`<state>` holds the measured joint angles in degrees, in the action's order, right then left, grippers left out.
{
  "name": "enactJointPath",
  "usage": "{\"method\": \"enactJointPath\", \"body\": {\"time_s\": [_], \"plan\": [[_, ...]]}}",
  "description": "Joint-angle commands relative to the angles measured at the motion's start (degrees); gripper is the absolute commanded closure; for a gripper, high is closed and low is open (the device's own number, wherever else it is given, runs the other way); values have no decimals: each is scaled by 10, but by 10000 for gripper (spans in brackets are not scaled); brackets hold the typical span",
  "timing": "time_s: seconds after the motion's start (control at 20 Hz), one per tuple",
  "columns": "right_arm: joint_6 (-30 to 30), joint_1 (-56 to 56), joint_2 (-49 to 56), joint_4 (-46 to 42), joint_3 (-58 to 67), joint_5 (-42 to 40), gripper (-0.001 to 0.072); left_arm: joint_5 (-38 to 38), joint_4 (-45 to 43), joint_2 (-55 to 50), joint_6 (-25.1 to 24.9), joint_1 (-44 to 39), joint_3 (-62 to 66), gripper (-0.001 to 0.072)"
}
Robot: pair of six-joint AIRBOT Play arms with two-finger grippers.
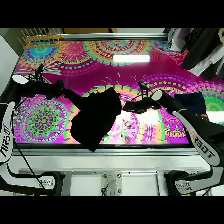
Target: Fold the clothes and pants, and hang the long-sleeved shirts on hangers.
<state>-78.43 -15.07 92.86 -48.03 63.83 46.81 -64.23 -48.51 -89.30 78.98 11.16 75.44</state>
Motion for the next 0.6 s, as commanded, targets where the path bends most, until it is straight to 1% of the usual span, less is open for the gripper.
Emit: {"method": "enactJointPath", "body": {"time_s": [0.0, 0.15, 0.2, 0.25, 0.3, 0.35, 0.4, 0.45, 0.55], "plan": [[4, -37, 55, 11, 35, -39, 130, 10, 0, 2, -1, 0, 1, 701], [4, -57, 88, 32, 70, -47, 131, 14, 1, 2, -1, 0, 1, 700], [4, -63, 97, 35, 81, -49, 141, 14, 0, 2, -1, 0, 1, 701], [4, -69, 103, 36, 91, -50, 291, 14, 1, 2, -1, 0, 1, 701], [5, -72, 105, 35, 99, -51, 513, 14, 1, 2, -1, 0, 1, 700], [5, -72, 103, 35, 104, -56, 702, 12, 1, 2, -1, 0, 2, 701], [6, -70, 95, 21, 113, -56, 700, 13, 2, 7, -1, 0, 2, 701], [6, -64, 77, -16, 126, -49, 701, 18, 3, 24, 0, 1, 3, 702], [6, -41, 14, -120, 168, -10, 701, 35, 2, 83, -1, 1, 17, 702]]}}
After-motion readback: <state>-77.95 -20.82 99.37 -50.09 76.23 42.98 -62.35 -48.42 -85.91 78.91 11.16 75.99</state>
